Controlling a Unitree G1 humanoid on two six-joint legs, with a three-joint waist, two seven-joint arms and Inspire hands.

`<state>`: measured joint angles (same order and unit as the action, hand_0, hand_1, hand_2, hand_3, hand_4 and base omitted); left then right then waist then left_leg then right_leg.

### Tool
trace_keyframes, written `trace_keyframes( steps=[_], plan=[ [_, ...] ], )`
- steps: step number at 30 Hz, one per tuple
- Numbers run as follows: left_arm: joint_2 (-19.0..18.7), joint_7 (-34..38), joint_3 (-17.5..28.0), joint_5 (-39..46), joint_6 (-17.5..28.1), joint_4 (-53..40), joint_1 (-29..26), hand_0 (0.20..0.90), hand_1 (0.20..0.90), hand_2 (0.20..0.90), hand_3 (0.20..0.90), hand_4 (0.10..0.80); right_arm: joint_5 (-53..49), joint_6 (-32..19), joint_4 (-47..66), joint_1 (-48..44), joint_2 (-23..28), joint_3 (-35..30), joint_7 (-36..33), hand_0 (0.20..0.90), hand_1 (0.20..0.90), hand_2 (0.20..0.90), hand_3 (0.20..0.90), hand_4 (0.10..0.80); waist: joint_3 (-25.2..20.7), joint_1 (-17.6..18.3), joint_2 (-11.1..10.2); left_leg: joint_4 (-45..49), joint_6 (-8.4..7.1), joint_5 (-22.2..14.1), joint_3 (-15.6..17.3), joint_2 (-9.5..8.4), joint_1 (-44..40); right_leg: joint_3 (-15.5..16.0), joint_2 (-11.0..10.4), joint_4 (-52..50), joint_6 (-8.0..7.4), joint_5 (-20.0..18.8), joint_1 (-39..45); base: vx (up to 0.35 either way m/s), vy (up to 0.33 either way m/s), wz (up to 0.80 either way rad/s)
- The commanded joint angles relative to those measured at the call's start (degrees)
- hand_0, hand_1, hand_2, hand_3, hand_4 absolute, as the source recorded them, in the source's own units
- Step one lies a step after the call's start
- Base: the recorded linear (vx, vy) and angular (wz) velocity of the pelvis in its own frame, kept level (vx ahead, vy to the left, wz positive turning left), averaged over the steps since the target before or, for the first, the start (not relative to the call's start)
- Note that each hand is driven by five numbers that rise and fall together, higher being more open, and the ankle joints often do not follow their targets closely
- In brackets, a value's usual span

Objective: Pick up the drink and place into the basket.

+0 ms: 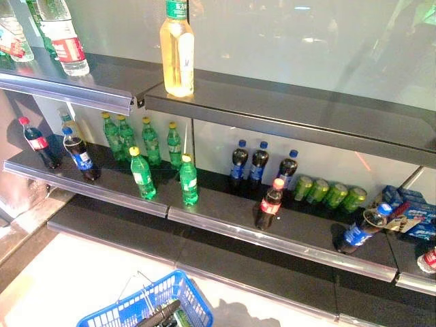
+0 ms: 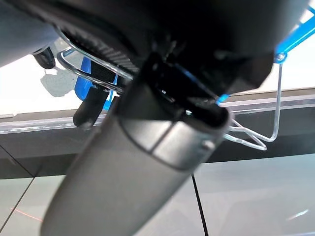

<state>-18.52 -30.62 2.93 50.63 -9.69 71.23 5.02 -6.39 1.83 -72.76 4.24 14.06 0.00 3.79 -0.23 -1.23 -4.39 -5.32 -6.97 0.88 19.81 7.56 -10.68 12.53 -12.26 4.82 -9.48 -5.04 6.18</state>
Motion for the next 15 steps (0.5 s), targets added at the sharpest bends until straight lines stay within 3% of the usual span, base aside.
trace_keyframes(
  steps=[1,5,8,10,12,15],
  plan=[
    [2.9,-8.9,1.6,0.2,2.3,-4.3,-6.1,0.3,0.3,0.3,0.2,0.1,0.4,-1.3,-2.8,-4.3,3.1,0.9,0.9,0.9,0.9,0.9,0.9,0.8,2.2,-1.2,3.9,0.3,4.43,-1.5,-1.8,-4.75,0.5,7.0,4.4,-1.9,2.45,1.9,2.0,0.0,0.0,0.0],
    [2.9,-9.2,1.8,0.0,2.2,-4.5,-5.9,0.3,0.3,0.3,0.2,0.1,0.3,-1.1,-2.8,-4.4,3.1,1.0,0.7,0.9,0.9,0.9,0.9,0.8,2.2,-1.2,4.1,0.4,4.4,-1.4,-2.1,-4.73,0.6,6.9,4.6,-2.1,2.59,2.1,2.1,0.0,0.0,0.0],
    [2.8,-9.1,1.5,0.5,2.3,-4.5,-6.0,0.3,0.3,0.3,0.2,0.1,0.6,-1.2,-3.0,-4.3,3.1,1.2,0.7,0.9,0.9,0.9,0.9,0.8,2.4,-1.1,4.3,0.8,4.88,-1.6,-4.2,-5.29,0.8,5.2,5.4,-3.8,3.16,3.4,1.6,0.0,0.0,0.0],
    [2.6,-9.4,1.0,0.6,2.3,-4.8,-6.2,0.3,0.3,0.3,0.2,0.1,-0.3,-1.4,-3.2,-4.3,3.1,1.5,0.6,0.9,0.9,0.9,0.9,0.8,3.0,-0.4,4.5,1.7,5.43,-1.7,-5.6,-5.24,1.2,2.2,5.9,-9.0,3.62,4.6,0.0,-0.022,-0.023,-0.01],
    [2.2,-8.6,-0.8,1.7,2.0,-6.5,-7.9,0.3,0.3,0.3,0.2,0.1,-2.6,-1.7,-2.7,-4.1,3.0,2.3,0.9,0.9,0.9,0.9,0.9,0.8,5.2,1.7,4.7,5.5,6.58,-2.1,-10.2,-4.29,3.2,-5.5,8.2,-16.9,5.05,7.9,-4.0,-0.108,-0.197,0.08],
    [2.2,-7.6,-1.3,3.9,2.1,-7.2,-9.0,0.3,0.3,0.3,0.2,0.1,-1.5,-1.6,-3.1,-4.6,2.9,3.1,1.2,0.9,0.9,0.9,0.9,0.8,6.7,0.7,4.2,7.5,6.09,-1.7,-12.2,-4.45,4.7,-3.0,8.6,-14.3,6.03,7.9,-3.4,-0.085,-0.212,0.95]
  ],
)
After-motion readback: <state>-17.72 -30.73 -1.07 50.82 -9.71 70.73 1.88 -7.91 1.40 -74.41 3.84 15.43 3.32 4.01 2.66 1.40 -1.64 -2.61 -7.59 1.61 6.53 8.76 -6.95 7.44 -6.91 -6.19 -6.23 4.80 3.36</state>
